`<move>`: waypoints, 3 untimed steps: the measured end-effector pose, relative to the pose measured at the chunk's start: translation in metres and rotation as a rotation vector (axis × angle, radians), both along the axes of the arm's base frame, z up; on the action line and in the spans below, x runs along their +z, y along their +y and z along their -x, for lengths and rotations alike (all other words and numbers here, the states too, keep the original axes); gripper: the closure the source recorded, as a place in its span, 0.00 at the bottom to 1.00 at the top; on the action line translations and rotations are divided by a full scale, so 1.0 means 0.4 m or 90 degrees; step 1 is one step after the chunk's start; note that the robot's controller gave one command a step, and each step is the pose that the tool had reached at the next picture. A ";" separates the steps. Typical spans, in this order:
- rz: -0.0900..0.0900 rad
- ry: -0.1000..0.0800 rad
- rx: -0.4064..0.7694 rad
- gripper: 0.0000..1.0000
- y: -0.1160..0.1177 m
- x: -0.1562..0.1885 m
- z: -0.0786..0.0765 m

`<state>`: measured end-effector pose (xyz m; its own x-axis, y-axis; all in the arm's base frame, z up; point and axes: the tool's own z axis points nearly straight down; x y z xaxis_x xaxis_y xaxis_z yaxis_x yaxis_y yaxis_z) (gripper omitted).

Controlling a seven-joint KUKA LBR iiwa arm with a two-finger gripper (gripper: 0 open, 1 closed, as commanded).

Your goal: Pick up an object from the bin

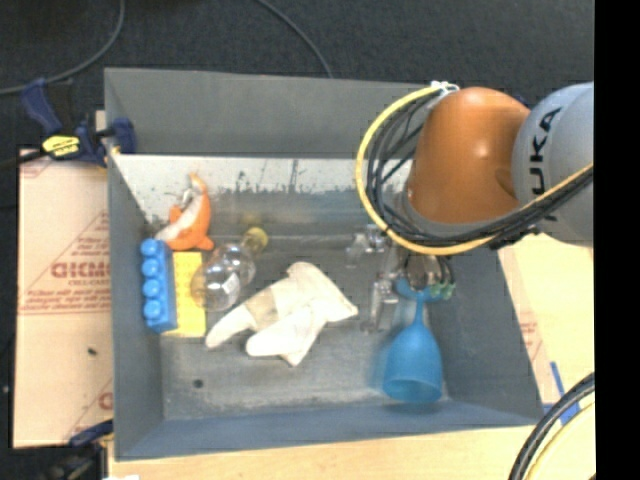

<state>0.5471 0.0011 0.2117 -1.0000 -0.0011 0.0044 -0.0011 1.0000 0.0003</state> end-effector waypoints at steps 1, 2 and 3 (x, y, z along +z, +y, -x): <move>0.000 -0.005 0.000 0.00 0.000 0.012 -0.003; 0.000 -0.005 0.105 0.00 0.115 -0.225 -0.106; 0.000 -0.005 0.197 0.00 0.122 -0.252 -0.115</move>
Offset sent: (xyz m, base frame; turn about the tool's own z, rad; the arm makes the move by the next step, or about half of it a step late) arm 0.0604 0.0710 -0.1417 -0.2523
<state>0.5931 0.0500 0.1111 -0.9521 -0.3059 -0.0039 -0.3059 0.9521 -0.0012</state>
